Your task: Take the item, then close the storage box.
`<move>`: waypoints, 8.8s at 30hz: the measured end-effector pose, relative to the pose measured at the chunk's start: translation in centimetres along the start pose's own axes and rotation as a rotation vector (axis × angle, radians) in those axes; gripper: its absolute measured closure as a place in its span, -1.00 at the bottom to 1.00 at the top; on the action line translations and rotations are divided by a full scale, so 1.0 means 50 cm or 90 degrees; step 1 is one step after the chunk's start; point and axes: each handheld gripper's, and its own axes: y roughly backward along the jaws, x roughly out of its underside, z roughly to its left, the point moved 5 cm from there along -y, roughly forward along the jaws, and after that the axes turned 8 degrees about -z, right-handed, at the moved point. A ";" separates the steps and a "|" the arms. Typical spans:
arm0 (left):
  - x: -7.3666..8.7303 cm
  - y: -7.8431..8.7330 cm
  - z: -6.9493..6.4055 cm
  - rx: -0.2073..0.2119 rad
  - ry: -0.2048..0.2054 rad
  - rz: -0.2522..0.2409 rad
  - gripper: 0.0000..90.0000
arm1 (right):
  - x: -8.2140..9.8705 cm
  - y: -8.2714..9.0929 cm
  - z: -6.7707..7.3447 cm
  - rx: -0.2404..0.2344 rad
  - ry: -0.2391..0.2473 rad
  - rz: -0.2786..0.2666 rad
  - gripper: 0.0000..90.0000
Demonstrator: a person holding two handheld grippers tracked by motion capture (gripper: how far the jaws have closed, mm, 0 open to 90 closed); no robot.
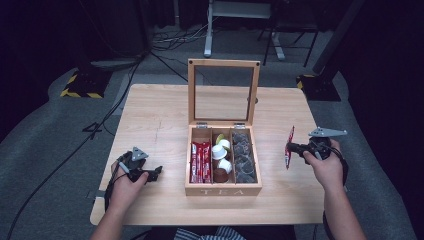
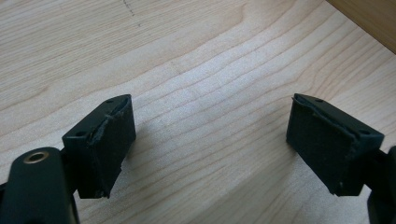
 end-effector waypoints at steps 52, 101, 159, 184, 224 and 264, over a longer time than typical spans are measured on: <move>0.000 -0.001 0.000 0.001 0.000 -0.001 -0.65 | 0.026 -0.030 -0.011 0.035 -0.049 -0.001 0.19; 0.000 -0.001 -0.003 0.009 -0.003 0.000 -0.66 | -0.320 -0.085 0.056 -0.072 0.059 -0.182 -0.08; 0.002 0.002 -0.007 0.017 -0.011 0.000 -0.66 | -0.331 -0.154 0.100 -0.069 0.099 -0.171 0.25; 0.002 0.002 -0.009 0.019 -0.016 0.002 -0.66 | -0.325 -0.069 0.152 -0.093 0.146 -0.169 0.24; 0.003 0.003 -0.012 0.022 -0.019 0.002 -0.66 | -0.181 0.011 0.242 -0.054 0.209 -0.102 0.09; 0.001 -0.002 -0.015 0.025 -0.020 0.005 -0.73 | -0.033 0.028 0.299 -0.019 0.333 -0.064 -0.09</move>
